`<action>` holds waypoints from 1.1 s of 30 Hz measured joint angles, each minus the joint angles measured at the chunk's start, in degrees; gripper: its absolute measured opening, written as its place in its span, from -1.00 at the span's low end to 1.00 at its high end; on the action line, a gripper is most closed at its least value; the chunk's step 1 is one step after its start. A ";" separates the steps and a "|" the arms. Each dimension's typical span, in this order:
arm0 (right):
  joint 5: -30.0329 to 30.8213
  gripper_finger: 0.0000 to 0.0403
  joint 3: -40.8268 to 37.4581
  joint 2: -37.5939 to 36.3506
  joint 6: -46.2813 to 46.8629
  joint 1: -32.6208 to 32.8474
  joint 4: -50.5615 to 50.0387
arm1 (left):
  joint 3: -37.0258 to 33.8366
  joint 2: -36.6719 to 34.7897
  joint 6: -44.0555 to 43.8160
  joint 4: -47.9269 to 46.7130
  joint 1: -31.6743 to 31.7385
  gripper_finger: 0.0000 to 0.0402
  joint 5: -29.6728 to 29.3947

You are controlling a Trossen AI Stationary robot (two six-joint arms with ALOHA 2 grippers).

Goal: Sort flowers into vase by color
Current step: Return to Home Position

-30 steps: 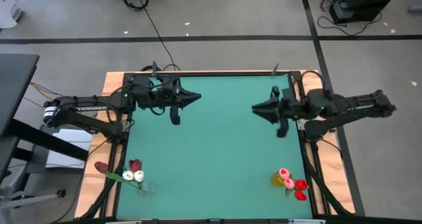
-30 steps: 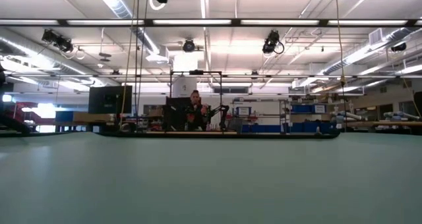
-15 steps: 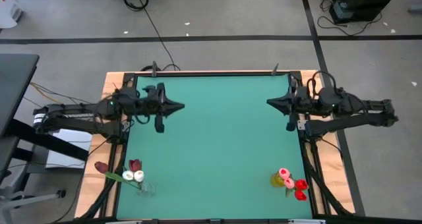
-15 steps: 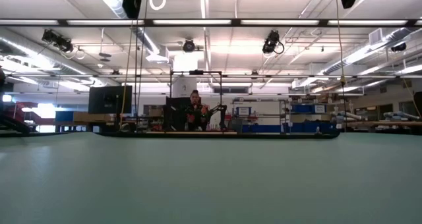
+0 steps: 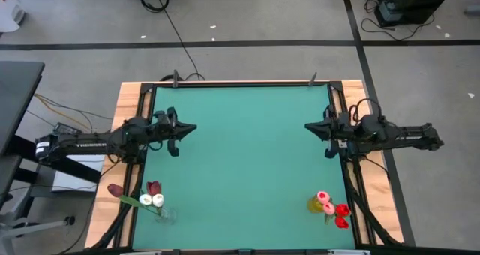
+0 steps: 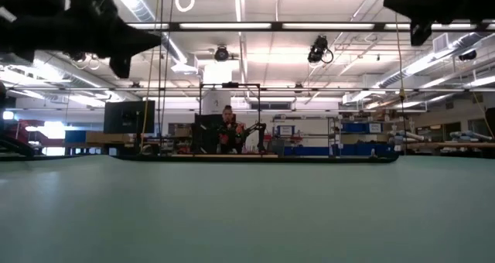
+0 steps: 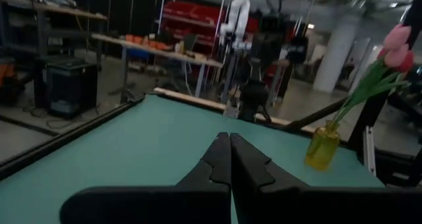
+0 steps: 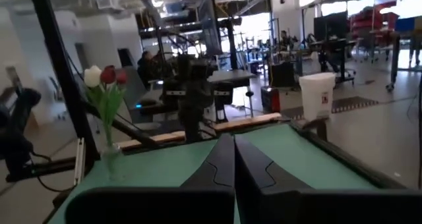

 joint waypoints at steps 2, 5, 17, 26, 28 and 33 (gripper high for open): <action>-0.02 -1.00 -3.12 -1.29 1.79 -0.46 2.03 | -2.60 -3.20 -0.20 1.03 0.00 -1.00 0.01; 0.05 -1.00 -6.09 -3.20 3.18 -0.88 3.05 | -4.89 -7.14 -0.22 1.20 0.13 -1.00 0.03; -1.65 -1.00 -13.16 -11.17 5.15 -3.05 2.38 | -7.81 -14.33 -0.10 -2.48 2.17 -1.00 1.02; -3.69 -1.00 -13.98 -12.76 4.83 -3.05 1.13 | -7.83 -17.38 -0.23 -3.79 2.62 -1.00 3.76; -3.95 -1.00 -13.98 -12.77 4.80 -3.05 1.06 | -7.83 -18.94 -0.22 -5.26 2.62 -1.00 4.12; -4.52 -1.00 -14.52 -12.78 4.34 -3.05 1.58 | -7.85 -22.87 0.89 -10.05 2.67 -1.00 4.01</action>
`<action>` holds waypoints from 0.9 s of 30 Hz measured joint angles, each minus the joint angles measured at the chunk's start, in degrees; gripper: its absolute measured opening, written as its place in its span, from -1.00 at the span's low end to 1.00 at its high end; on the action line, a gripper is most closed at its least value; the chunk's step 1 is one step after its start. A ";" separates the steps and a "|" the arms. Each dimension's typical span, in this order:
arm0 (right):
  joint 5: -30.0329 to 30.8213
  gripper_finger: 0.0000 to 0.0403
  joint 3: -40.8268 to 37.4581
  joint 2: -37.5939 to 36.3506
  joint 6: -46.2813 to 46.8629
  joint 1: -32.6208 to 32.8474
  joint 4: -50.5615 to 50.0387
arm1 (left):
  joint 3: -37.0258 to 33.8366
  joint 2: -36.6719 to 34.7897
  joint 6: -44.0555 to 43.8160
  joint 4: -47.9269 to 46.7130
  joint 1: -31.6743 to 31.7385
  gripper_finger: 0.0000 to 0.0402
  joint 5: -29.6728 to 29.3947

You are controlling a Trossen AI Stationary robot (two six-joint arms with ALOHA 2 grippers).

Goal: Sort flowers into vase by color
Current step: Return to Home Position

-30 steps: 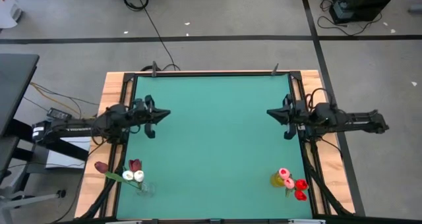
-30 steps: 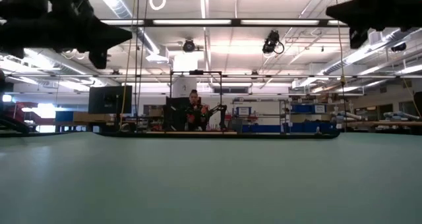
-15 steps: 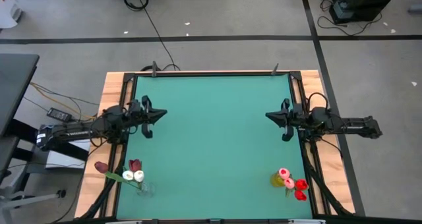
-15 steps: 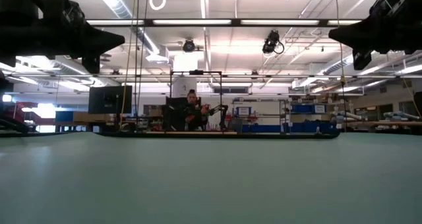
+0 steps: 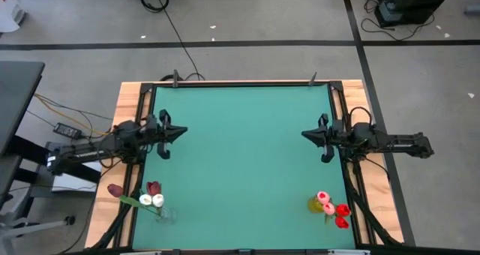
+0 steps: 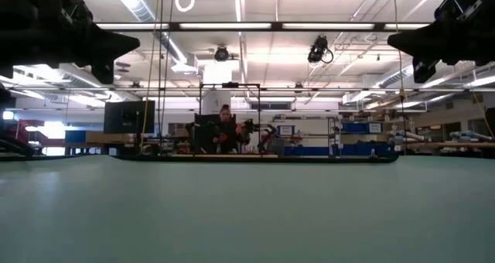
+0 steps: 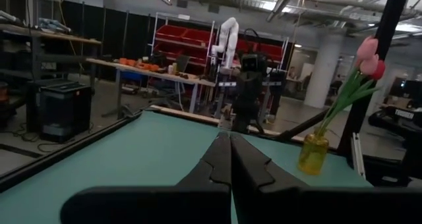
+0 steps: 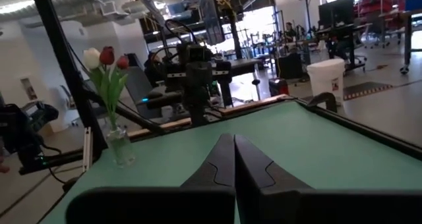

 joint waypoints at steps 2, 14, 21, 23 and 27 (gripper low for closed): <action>0.14 -1.00 -1.14 0.02 0.38 0.00 1.08 | 0.00 -1.31 -0.05 -0.91 0.00 -1.00 0.00; 0.02 -1.00 -2.22 0.04 1.61 0.61 3.95 | 6.25 -5.98 5.24 -17.51 0.48 -1.00 0.31; 0.00 -1.00 -2.19 0.02 0.96 0.61 3.35 | 2.21 -5.57 5.08 -9.52 1.14 -1.00 -0.81; -0.56 -1.00 -2.19 0.04 0.99 0.61 3.24 | 0.84 -5.32 4.01 -8.00 1.14 -1.00 -1.14; -1.34 -1.00 -2.17 0.03 1.70 0.61 2.92 | 0.04 -5.33 2.35 -6.57 0.79 -1.00 -1.16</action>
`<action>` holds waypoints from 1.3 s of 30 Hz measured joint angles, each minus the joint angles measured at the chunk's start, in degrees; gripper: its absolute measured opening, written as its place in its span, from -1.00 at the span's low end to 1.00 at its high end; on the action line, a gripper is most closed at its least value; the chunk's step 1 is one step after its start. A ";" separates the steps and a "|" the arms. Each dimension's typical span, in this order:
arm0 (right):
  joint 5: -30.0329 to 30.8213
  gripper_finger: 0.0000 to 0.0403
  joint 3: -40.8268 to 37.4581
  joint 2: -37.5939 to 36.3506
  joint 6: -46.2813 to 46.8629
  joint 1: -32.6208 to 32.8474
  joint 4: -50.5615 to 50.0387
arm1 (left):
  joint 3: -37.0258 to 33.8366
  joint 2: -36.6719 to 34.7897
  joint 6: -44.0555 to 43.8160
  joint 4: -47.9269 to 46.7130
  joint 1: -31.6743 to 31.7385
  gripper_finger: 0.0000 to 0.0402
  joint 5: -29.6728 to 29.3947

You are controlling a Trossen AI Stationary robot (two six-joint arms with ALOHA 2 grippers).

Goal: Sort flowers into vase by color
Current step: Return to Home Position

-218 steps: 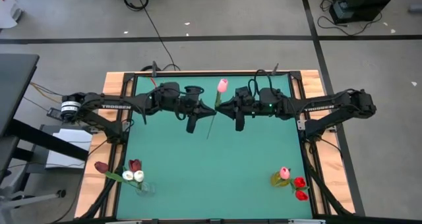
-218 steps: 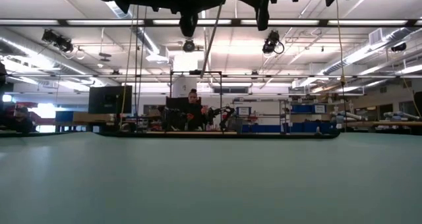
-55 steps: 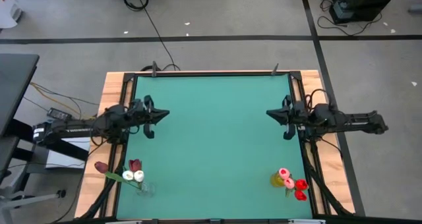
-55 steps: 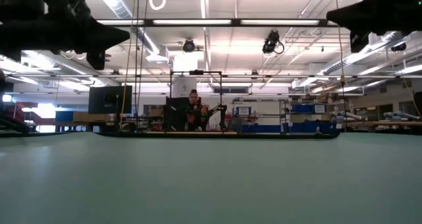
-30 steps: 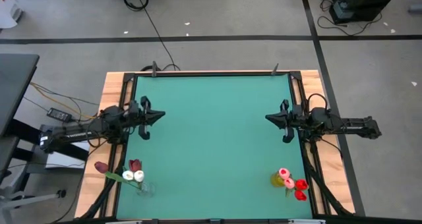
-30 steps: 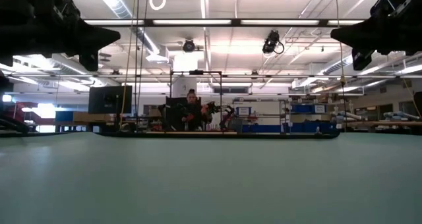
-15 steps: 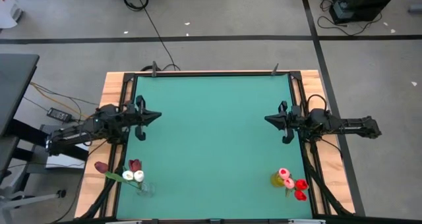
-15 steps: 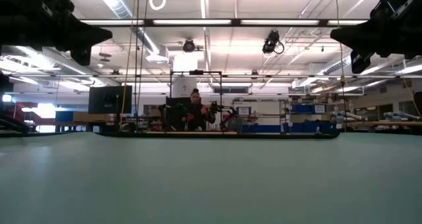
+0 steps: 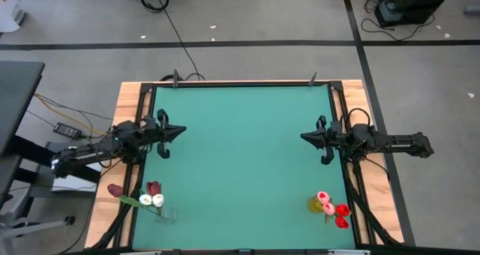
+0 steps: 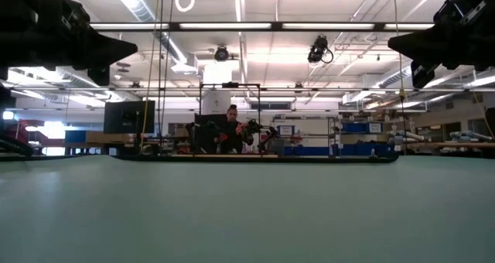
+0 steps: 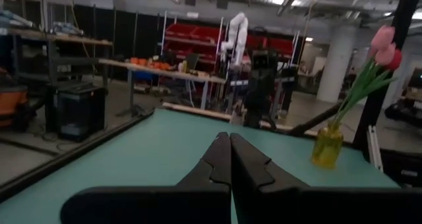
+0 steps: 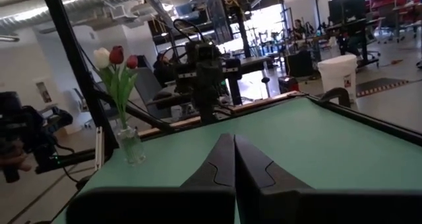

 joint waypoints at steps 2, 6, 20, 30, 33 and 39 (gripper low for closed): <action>-0.10 -1.00 0.00 0.00 -0.29 -0.02 -0.04 | 0.00 -0.06 0.51 0.74 -0.32 -1.00 0.02; -0.12 -1.00 0.00 0.00 -1.73 -0.11 -0.86 | -0.02 -0.03 1.99 -0.11 -0.31 -1.00 -0.13; -1.85 -0.80 0.00 0.32 2.12 -0.11 -3.15 | -0.04 -0.03 2.51 -1.73 0.08 -0.91 -0.27; -1.87 -0.74 0.00 0.32 2.10 -0.11 -2.69 | -0.07 -0.03 2.51 -1.73 0.08 -0.87 -0.28; -1.85 -0.73 0.00 0.32 2.10 -0.11 -2.69 | -0.09 -0.03 2.51 -1.73 0.08 -0.87 -0.28; -1.86 -0.73 0.00 0.32 2.10 -0.11 -2.69 | -0.09 -0.03 2.51 -1.71 0.08 -0.87 -0.28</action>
